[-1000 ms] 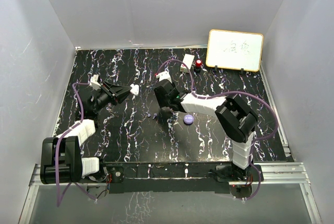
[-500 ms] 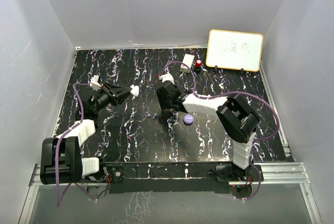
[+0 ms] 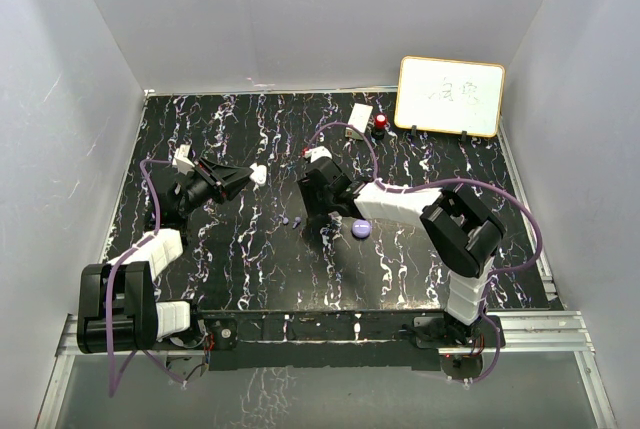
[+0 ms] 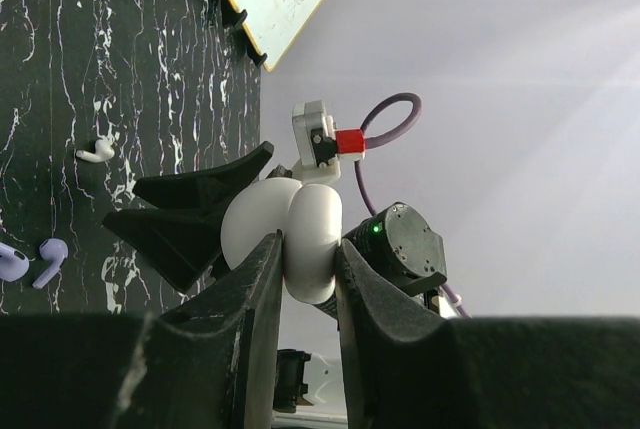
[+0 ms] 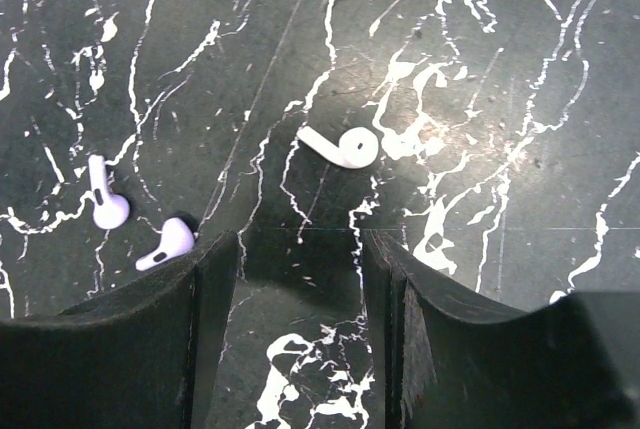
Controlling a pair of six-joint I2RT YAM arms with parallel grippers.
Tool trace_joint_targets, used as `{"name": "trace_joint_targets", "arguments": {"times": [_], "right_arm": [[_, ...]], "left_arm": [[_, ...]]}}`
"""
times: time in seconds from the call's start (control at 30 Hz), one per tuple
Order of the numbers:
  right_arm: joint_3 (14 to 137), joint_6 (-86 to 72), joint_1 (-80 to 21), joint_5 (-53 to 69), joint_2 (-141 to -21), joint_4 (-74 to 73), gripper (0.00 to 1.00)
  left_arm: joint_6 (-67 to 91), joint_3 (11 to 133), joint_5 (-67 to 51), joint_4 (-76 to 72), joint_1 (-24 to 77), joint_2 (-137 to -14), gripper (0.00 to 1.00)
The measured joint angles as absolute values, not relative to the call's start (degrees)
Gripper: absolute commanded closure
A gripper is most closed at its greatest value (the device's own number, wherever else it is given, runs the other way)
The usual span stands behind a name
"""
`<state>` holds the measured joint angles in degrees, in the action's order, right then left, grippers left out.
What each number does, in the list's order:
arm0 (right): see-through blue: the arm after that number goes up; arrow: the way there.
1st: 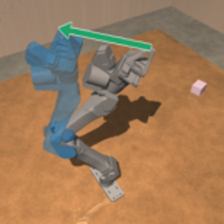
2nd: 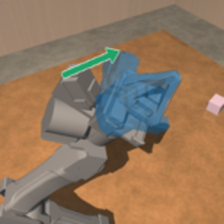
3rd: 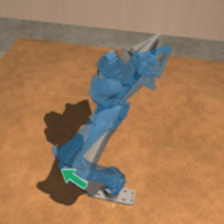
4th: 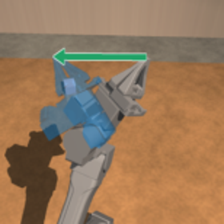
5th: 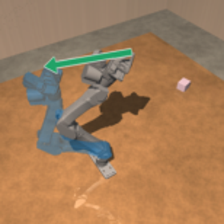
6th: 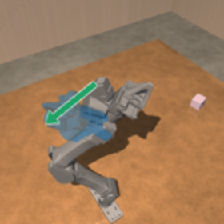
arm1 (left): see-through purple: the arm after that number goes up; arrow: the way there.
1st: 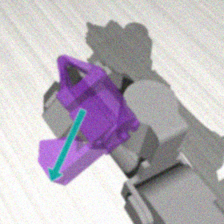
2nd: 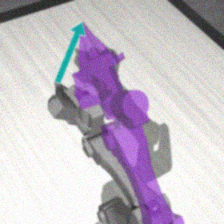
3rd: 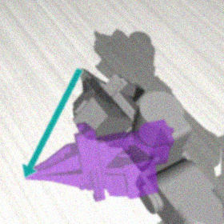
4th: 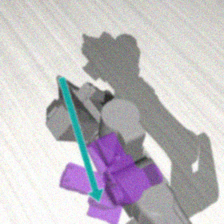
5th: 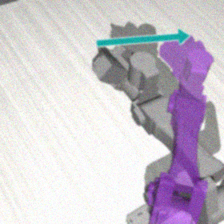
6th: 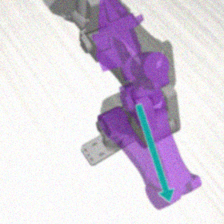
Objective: Insert the wireless bluetooth earbuds into the charging case
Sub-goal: Adjust the earbud at the center of the board.
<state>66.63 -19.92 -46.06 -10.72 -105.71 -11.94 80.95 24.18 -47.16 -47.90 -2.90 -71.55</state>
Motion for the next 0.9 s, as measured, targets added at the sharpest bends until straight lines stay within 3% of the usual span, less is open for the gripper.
{"name": "trace_joint_targets", "arguments": {"times": [0.47, 0.9], "right_arm": [[67.0, -20.0, -46.1, -5.4, -106.2, -8.8, 0.5], [74.5, -19.3, -46.0, -5.3, -114.9, -7.6, 0.5]], "left_arm": [[80.6, 24.2, -47.2, -47.5, -2.9, -71.5, 1.0], [80.2, 24.2, -47.2, -46.2, -2.9, -69.6, 1.0]]}}
